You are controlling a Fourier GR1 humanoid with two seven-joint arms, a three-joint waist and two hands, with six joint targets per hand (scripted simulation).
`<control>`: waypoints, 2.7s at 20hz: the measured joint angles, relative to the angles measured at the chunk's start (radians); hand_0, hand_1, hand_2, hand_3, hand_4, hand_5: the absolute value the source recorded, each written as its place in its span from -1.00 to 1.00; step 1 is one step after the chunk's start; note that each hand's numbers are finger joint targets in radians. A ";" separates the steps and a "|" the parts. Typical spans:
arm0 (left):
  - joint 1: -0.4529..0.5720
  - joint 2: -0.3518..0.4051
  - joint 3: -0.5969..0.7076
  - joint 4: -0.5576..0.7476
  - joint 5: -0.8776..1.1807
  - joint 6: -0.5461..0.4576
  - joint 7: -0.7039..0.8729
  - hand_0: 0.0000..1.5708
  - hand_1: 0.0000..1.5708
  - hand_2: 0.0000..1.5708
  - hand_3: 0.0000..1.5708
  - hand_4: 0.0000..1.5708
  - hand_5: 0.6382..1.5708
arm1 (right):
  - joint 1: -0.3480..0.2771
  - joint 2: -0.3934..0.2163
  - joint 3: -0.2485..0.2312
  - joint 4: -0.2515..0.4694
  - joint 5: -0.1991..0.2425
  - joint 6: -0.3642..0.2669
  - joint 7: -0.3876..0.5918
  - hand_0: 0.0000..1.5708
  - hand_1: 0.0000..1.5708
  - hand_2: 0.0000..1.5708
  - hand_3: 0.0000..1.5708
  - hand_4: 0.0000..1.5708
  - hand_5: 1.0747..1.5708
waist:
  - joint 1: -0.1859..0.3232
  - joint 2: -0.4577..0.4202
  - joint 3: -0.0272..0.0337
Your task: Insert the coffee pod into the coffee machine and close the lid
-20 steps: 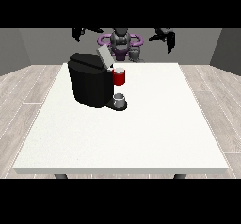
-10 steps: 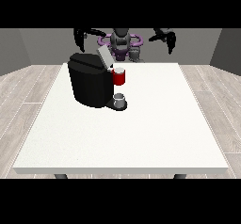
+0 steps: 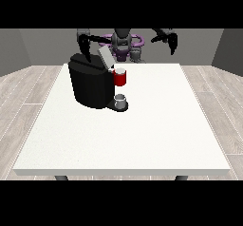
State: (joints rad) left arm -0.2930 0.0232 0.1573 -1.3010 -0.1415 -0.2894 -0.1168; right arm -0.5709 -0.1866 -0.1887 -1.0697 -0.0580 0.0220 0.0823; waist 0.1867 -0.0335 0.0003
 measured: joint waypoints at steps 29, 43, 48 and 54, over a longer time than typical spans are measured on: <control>0.039 0.053 -0.035 -0.120 0.015 0.039 0.024 -1.00 -1.00 -1.00 -1.00 -0.58 1.00 | -0.257 -0.020 0.075 0.093 0.108 -0.050 0.059 -1.00 -1.00 -1.00 -1.00 -1.00 1.00 | 0.017 0.133 0.0115; -0.043 0.053 -0.055 -0.101 0.024 0.015 0.013 -1.00 -1.00 -1.00 -1.00 -0.45 1.00 | -0.328 -0.110 0.102 0.026 0.229 -0.088 0.251 -1.00 -1.00 -1.00 -1.00 -0.87 1.00 | 0.104 0.198 0.0271; -0.068 0.047 -0.072 -0.095 0.025 -0.001 -0.005 -1.00 -1.00 -1.00 -1.00 -0.49 1.00 | -0.342 -0.155 0.084 -0.030 0.246 -0.087 0.361 -1.00 -1.00 -1.00 -1.00 -1.00 1.00 | 0.152 0.229 0.0339; -0.111 0.037 -0.099 -0.094 0.024 -0.018 -0.007 -1.00 -1.00 -1.00 -1.00 -0.52 1.00 | -0.368 -0.228 0.064 -0.077 0.285 -0.063 0.431 -1.00 -1.00 -1.00 -1.00 -1.00 1.00 | 0.221 0.270 0.0433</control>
State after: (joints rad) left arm -0.4042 0.0598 0.0585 -1.3945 -0.1180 -0.3069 -0.1239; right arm -0.9393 -0.4143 -0.1245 -1.1463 0.2268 -0.0411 0.5137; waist 0.4079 0.2363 0.0436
